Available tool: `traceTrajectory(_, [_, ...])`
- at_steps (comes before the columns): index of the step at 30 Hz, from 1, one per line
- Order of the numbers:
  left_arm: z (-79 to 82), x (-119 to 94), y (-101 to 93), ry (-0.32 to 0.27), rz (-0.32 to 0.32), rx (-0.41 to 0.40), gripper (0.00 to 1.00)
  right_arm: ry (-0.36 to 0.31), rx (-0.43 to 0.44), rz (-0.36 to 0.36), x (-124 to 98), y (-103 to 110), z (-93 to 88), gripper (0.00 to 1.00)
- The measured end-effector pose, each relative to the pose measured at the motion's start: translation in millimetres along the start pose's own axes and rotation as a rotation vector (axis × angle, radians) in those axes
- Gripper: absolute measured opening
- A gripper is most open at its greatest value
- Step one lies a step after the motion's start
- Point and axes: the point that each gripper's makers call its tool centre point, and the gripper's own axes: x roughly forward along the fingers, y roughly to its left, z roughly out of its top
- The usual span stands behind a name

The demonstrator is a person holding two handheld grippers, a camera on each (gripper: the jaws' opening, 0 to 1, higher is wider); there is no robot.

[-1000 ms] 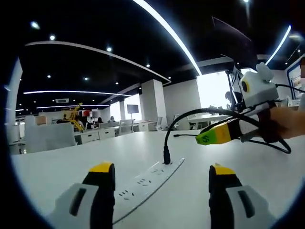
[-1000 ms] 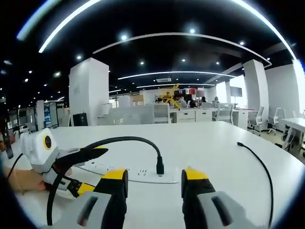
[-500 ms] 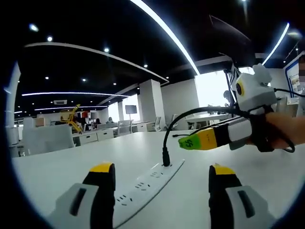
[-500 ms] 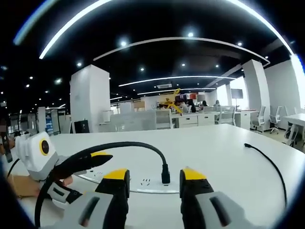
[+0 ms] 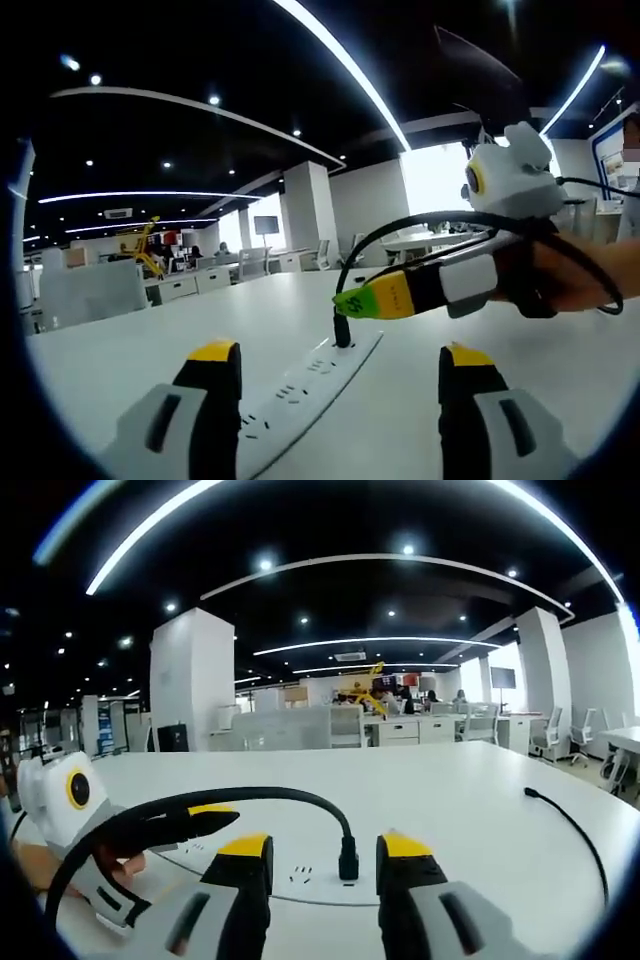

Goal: Locate the USB plug end of the data cable currently connected to the USB port on the desk. Grip the plug, withdraw it from the port, and place it onto the desktop.

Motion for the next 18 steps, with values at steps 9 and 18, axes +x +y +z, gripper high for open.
traceTrajectory(9, [-0.9, 2.7, 2.8, 0.005, -0.009, 0.008, 0.81, 0.003, 0.012, -0.006, 12.7, 0.0, 1.6, 0.42])
traceTrajectory(18, [-0.8, 10.8, 8.8, -0.001, -0.006, 0.015, 0.80, -0.001, 0.031, -0.016, 22.1, -4.8, 3.4, 0.41])
